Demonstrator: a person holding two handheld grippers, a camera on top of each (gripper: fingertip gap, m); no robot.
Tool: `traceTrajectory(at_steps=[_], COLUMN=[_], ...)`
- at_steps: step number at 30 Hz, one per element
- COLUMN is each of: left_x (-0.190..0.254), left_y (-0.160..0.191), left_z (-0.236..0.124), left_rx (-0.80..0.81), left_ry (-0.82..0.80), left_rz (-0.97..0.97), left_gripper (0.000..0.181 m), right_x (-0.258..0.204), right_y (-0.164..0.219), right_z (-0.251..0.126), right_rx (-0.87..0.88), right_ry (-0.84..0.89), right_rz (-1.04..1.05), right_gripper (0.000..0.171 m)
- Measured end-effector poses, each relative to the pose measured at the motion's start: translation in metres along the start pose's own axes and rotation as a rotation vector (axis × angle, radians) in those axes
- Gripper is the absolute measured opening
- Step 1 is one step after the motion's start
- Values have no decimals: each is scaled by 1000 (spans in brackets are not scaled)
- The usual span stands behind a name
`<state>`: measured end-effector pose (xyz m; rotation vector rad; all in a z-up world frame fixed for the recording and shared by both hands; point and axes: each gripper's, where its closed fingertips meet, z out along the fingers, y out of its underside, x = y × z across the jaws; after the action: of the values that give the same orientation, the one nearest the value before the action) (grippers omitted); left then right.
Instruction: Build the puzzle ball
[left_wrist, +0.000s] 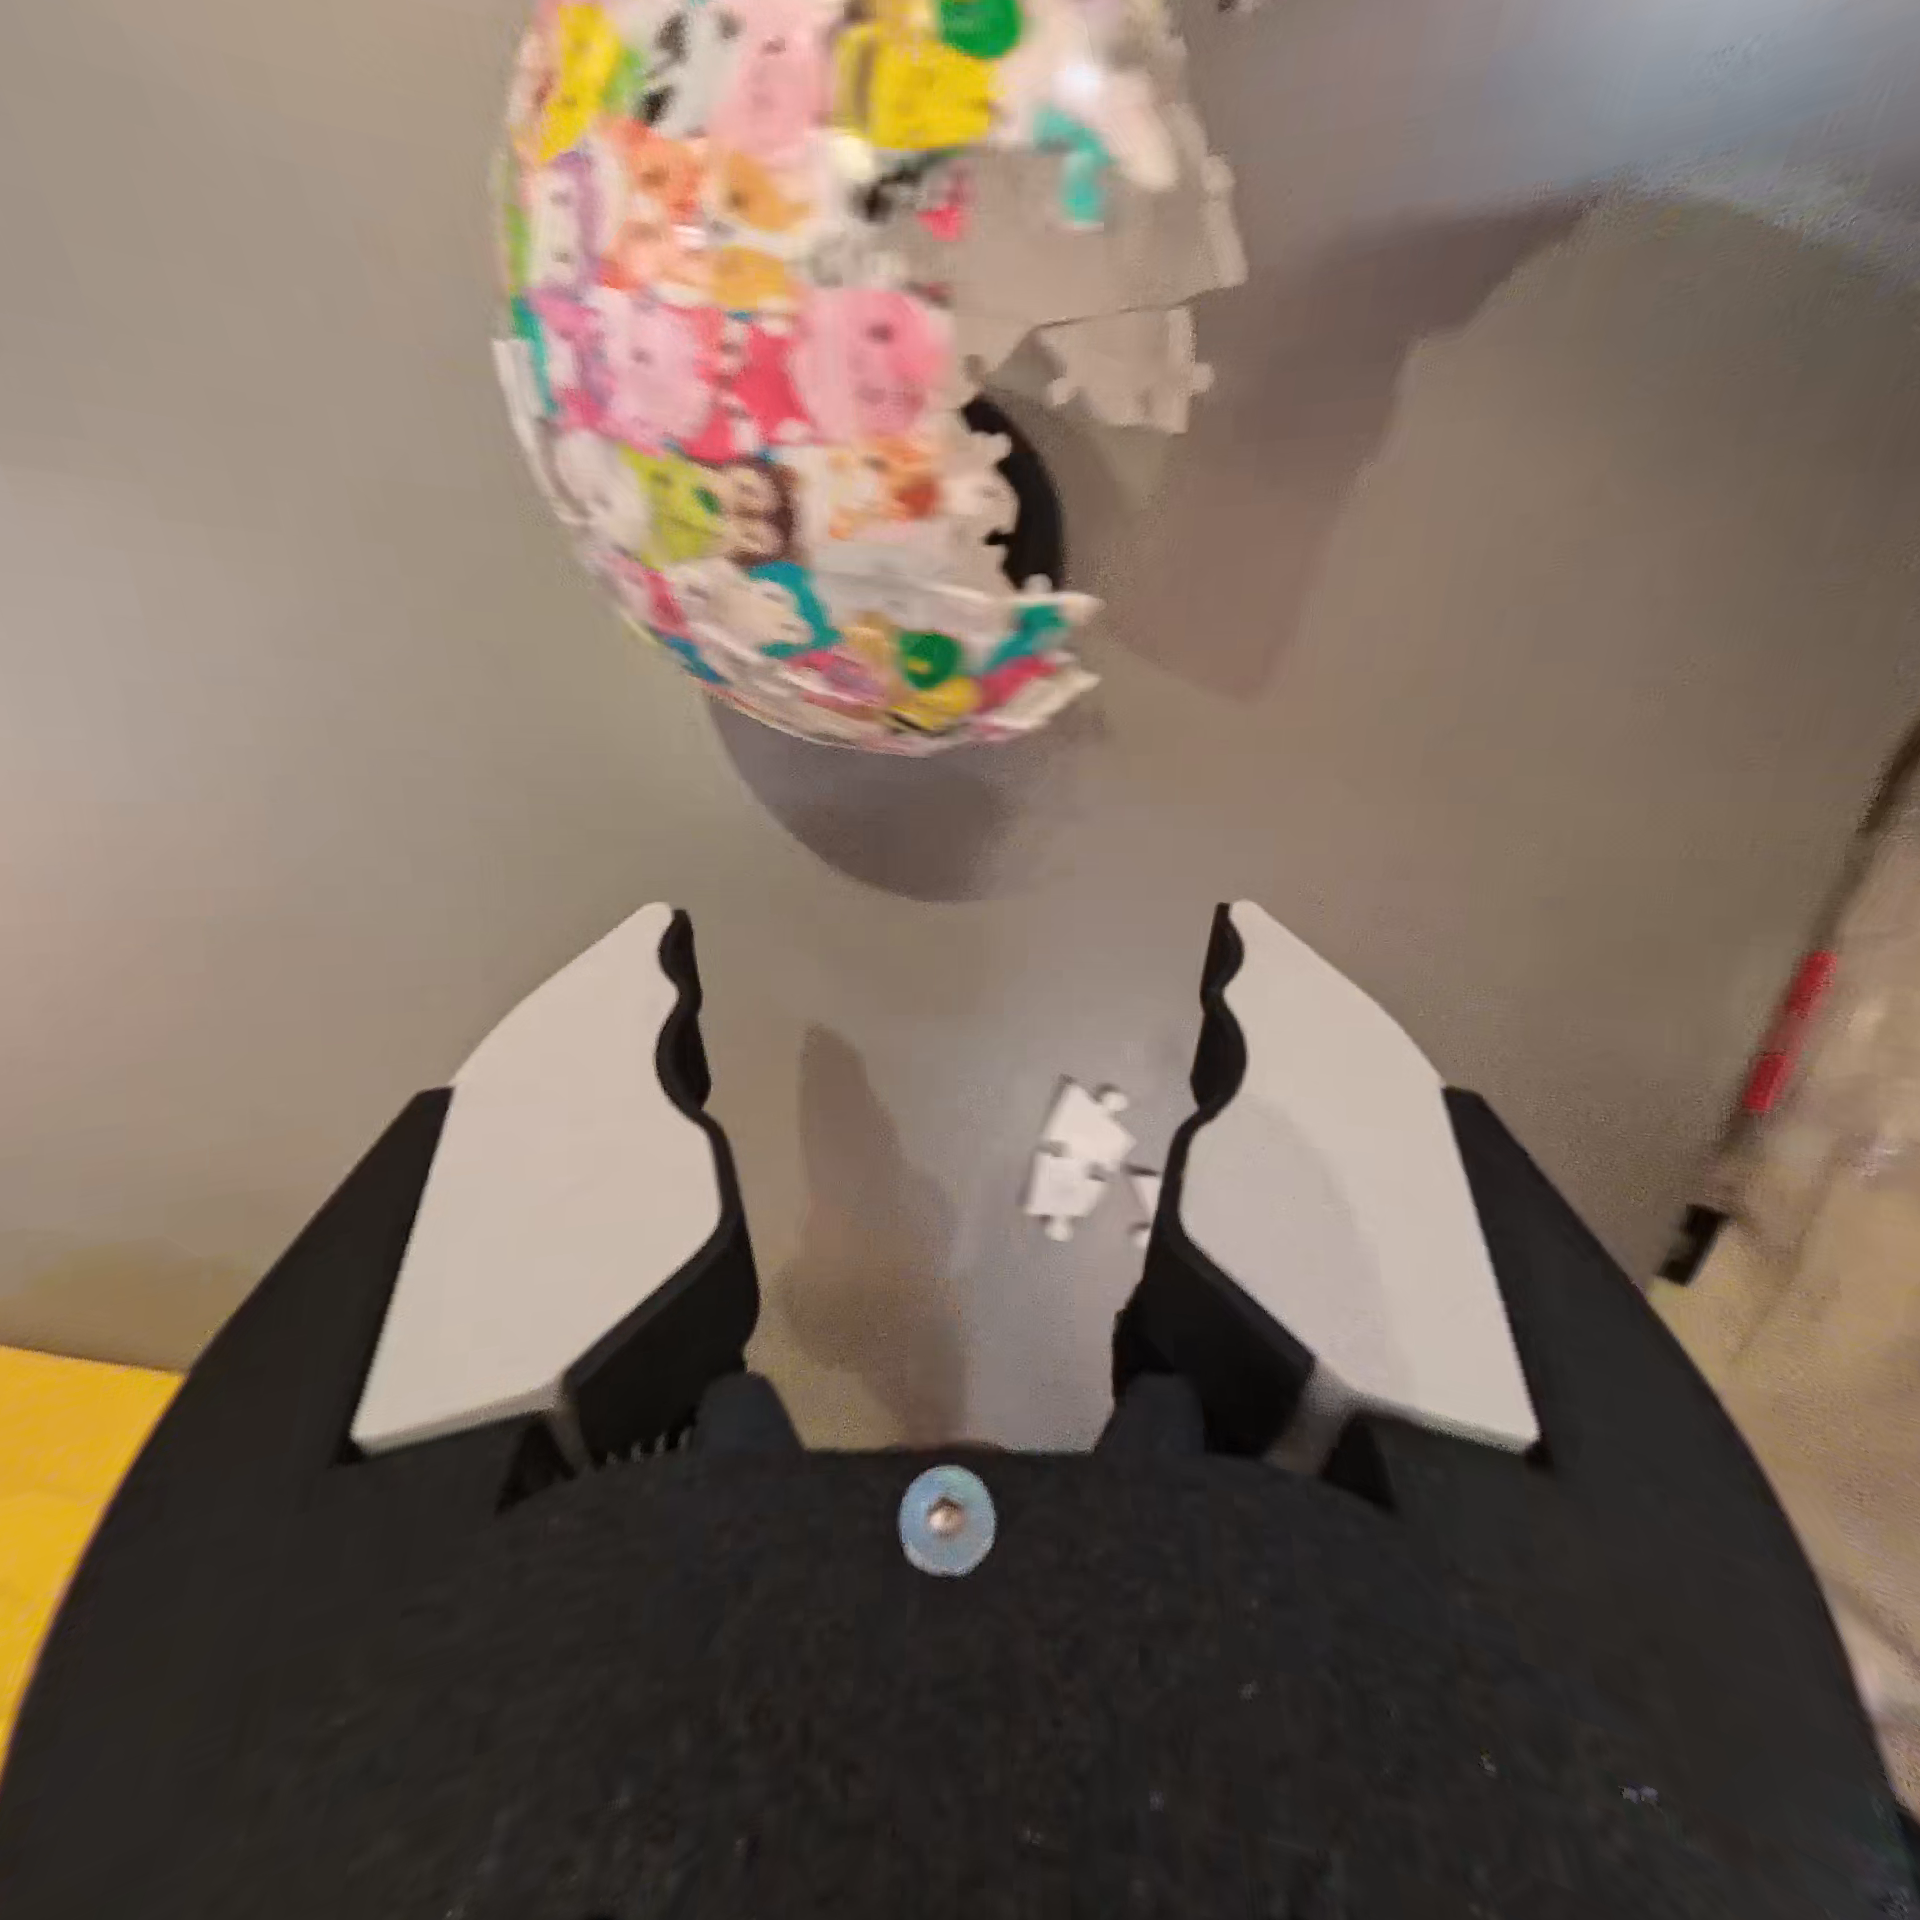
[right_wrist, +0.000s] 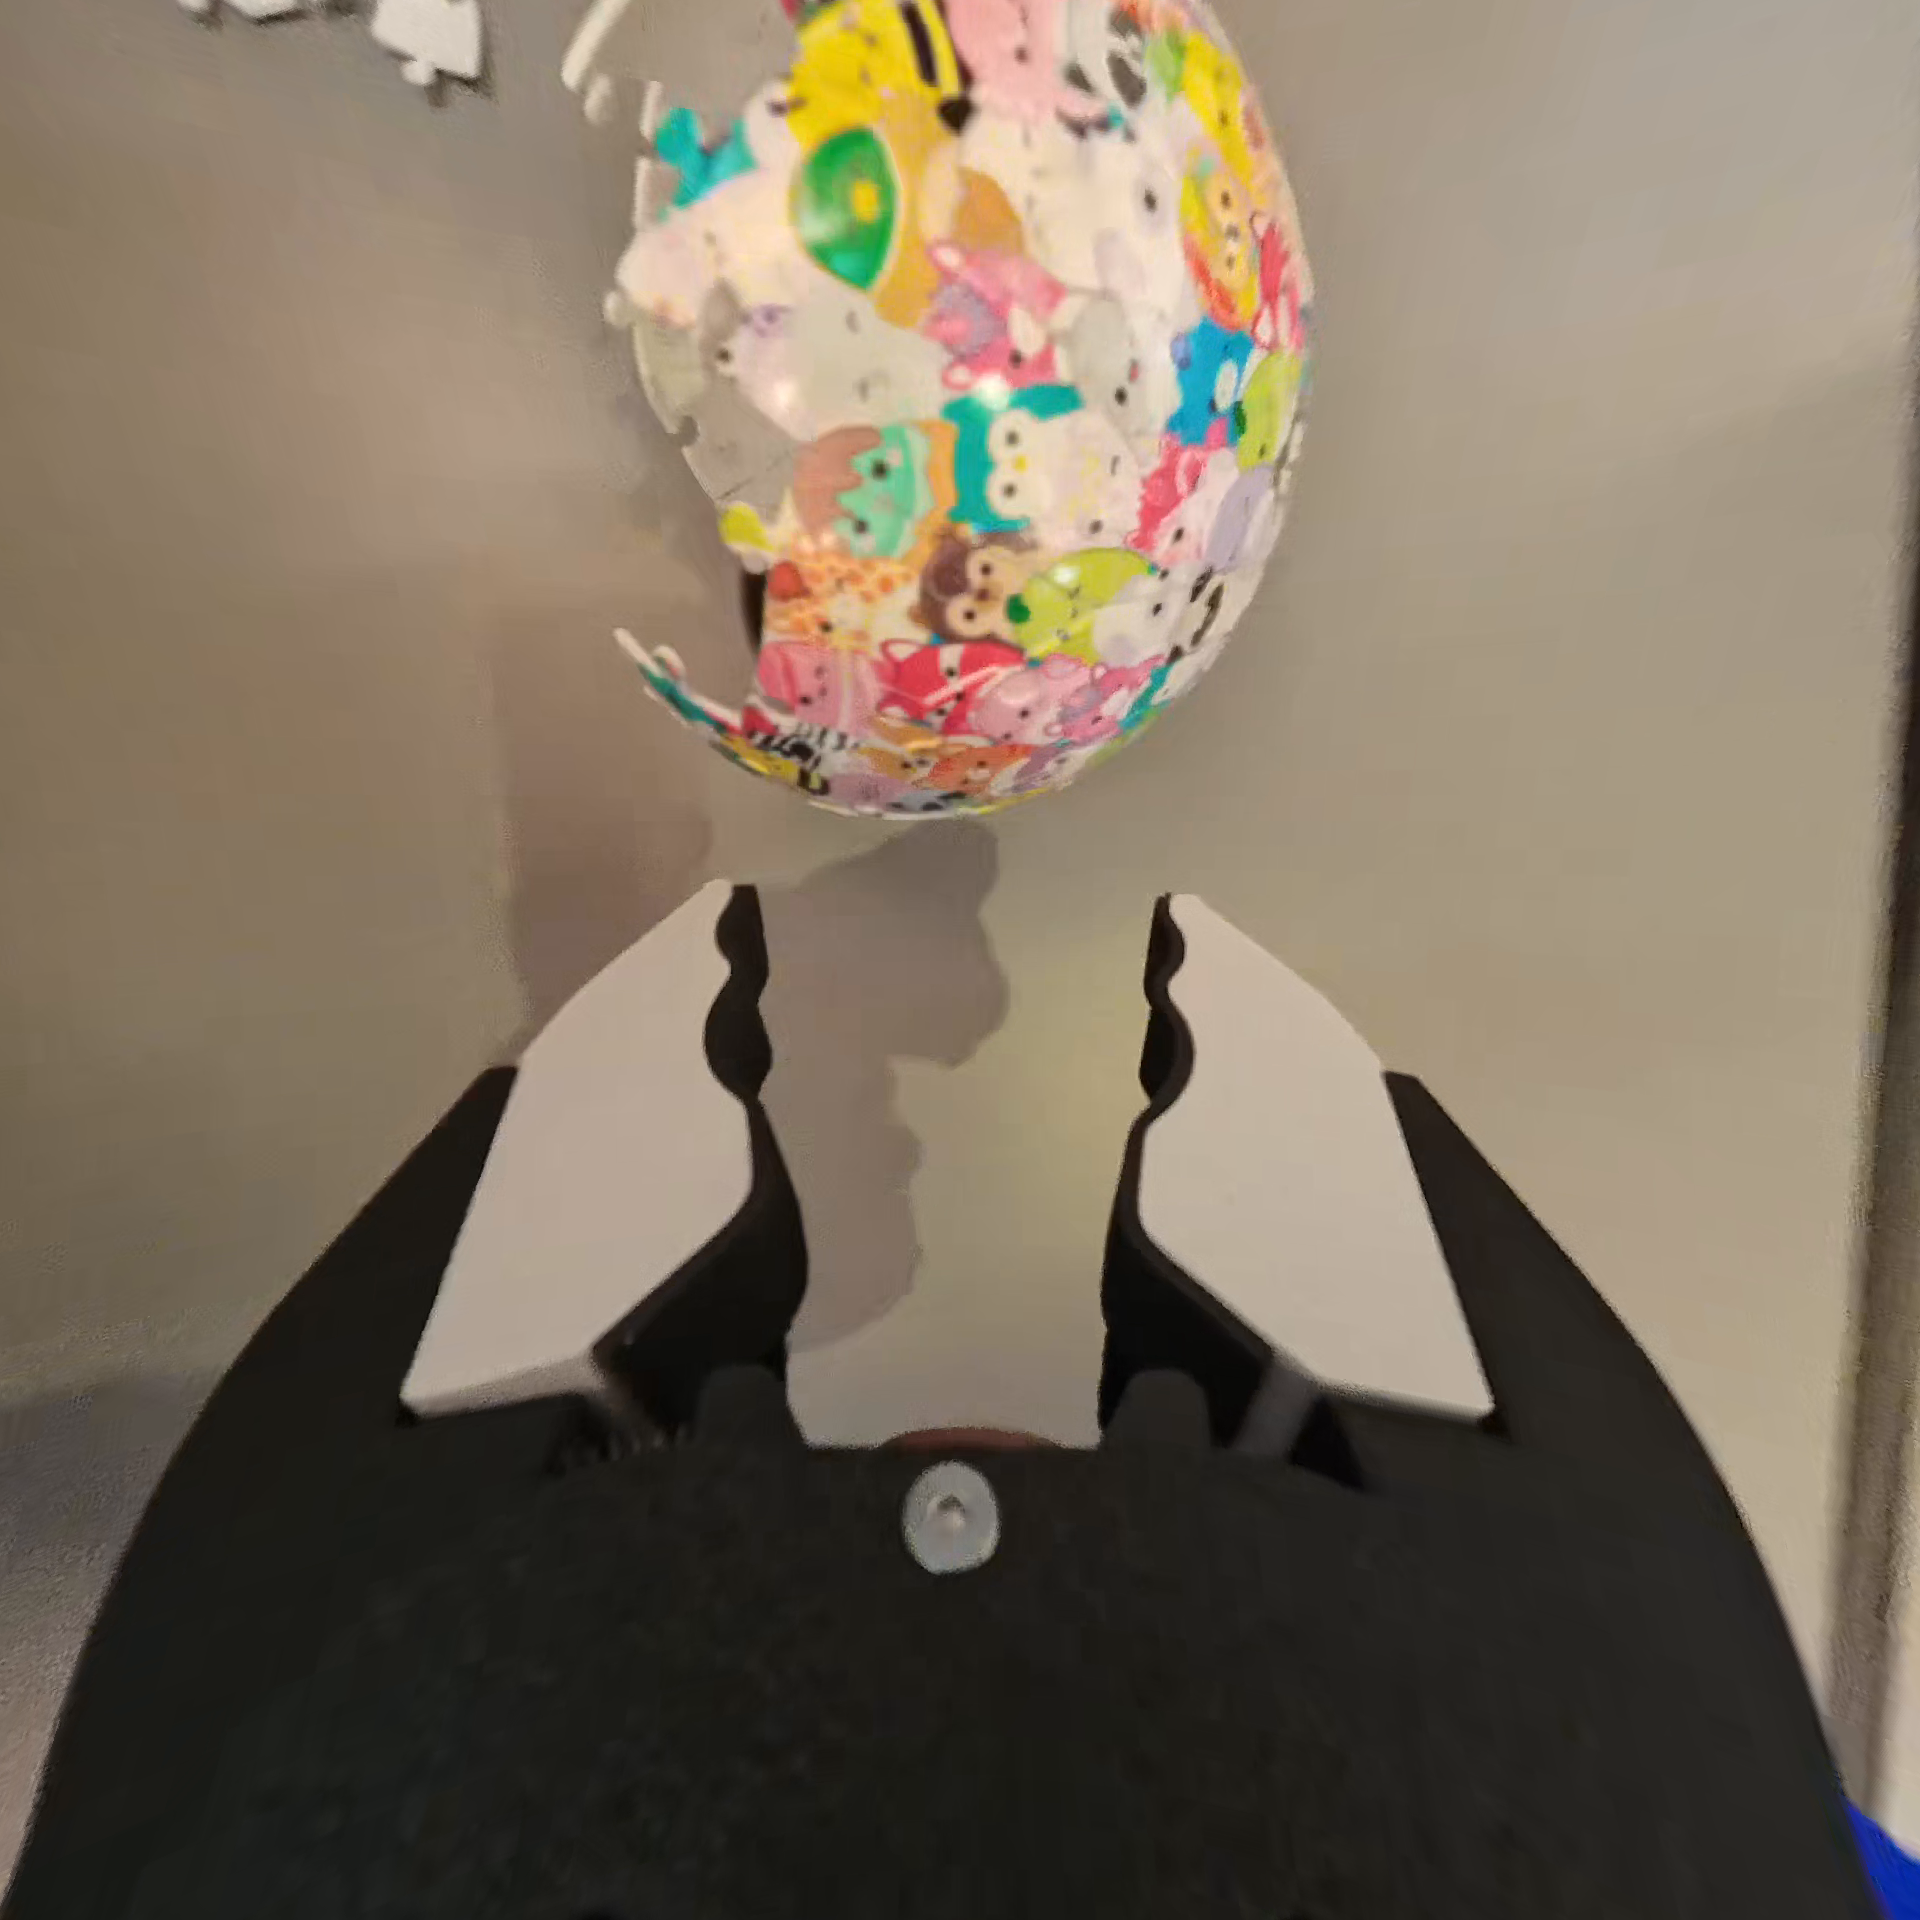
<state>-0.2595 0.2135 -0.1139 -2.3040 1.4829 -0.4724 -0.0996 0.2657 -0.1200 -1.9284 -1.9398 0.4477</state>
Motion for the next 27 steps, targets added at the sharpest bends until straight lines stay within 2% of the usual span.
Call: traceTrajectory(at_steps=[3, 6, 10, 15, 18, 27], left_x=[-13, -14, -20, -9, -6, -12], left_y=[6, 11, 6, -4, -10, -21], left_z=[24, 39, 51, 64, 64, 38], left_rx=[-129, -212, -220, -183, -137, -41], left_ry=[159, 283, 318, 396, 380, 210], left_rz=[23, 68, 92, 54, 50, 57], left_gripper=[89, 89, 93, 91, 85, 89], right_x=[-10, -16, -13, -14, -14, -19], right_y=[2, 2, 3, -10, -14, -13], right_z=[10, 13, 19, 30, 33, 54], right_rx=[-39, -64, -64, -2, 34, 136], right_ry=[-211, -307, -320, -392, -390, -353], right_rz=[71, 119, 180, 232, 219, 133], right_gripper=[76, 81, 86, 76, 75, 73])
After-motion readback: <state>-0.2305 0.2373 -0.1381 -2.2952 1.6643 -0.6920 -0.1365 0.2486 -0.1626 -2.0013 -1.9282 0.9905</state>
